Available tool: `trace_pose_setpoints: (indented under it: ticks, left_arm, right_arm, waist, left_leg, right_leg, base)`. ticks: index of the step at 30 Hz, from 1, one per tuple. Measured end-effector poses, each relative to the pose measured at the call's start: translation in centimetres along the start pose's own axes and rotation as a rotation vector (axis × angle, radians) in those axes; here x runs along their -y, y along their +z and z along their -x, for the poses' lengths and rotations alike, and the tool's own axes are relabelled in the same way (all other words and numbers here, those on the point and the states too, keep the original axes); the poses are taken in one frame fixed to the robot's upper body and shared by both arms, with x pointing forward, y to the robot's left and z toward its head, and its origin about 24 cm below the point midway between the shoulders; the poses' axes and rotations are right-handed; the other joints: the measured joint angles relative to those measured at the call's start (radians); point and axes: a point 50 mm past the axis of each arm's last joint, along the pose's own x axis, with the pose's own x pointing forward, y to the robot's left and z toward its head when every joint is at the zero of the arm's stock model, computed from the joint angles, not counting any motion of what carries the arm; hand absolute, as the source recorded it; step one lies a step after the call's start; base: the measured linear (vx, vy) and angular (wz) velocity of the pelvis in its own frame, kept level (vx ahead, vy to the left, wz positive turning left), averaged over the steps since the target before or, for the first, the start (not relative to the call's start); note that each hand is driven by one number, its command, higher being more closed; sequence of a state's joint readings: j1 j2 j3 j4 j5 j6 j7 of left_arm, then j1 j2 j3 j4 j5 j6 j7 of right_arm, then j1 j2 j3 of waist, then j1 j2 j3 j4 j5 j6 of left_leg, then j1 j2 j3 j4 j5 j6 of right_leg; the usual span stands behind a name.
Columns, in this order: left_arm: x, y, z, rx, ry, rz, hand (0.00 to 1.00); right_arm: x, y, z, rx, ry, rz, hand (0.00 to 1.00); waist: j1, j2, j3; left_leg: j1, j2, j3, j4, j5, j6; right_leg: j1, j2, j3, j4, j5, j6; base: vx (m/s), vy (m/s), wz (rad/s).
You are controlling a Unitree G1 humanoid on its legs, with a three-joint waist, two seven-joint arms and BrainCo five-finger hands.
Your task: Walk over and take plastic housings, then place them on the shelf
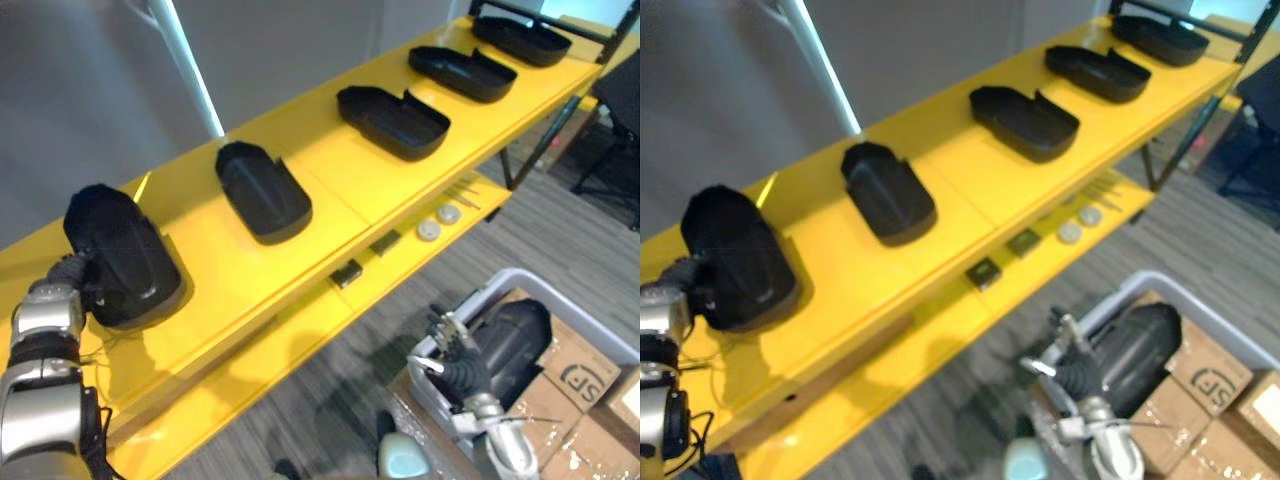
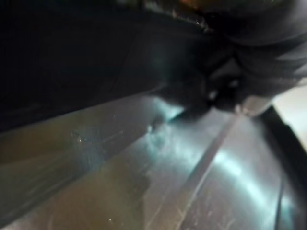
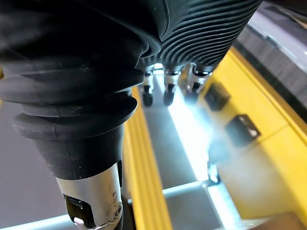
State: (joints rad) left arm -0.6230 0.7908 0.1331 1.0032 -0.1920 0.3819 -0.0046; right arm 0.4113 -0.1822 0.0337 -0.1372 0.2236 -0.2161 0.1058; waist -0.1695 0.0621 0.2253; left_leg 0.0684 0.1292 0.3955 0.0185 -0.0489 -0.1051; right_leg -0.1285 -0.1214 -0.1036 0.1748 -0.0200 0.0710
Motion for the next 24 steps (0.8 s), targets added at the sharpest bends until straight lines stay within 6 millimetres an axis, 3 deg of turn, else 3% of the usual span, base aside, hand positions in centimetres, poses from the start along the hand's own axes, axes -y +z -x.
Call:
trace_pose_setpoints:
  ticks: [14,15,24]
  left_arm:
    - [-1.4,-1.1,0.0,-0.031,0.066,-0.026,1.0]
    - [-1.4,-1.1,0.0,-0.029,0.073,-0.042,0.0]
    - [-2.0,-0.8,0.1,-0.016,0.204,-0.044,0.0]
  right_arm:
    - [0.7,0.2,0.1,-0.018,-0.004,-0.035,0.0]
    - [0.7,0.2,0.1,-0.016,-0.001,-0.034,0.0]
    - [1.2,1.2,0.0,0.023,0.018,-0.03,0.0]
  waist:
    - [-0.025,0.009,0.064]
    - [-0.031,0.009,0.064]
    - [-0.043,0.017,0.088]
  left_leg:
    - [-0.026,0.005,0.052,0.084,-0.04,0.009]
    - [-0.033,0.005,0.051,0.09,-0.042,0.009]
    - [-0.034,0.014,0.073,0.114,-0.058,0.003]
  right_leg:
    - [-0.049,-0.004,0.049,0.079,-0.024,0.008]
    - [-0.053,-0.005,0.051,0.079,-0.023,0.008]
    - [-0.066,-0.001,0.074,0.092,-0.023,0.008]
  base:
    - [-0.04,-0.009,-0.09]
    - [0.01,0.008,0.04]
    - [0.0,0.006,-0.06]
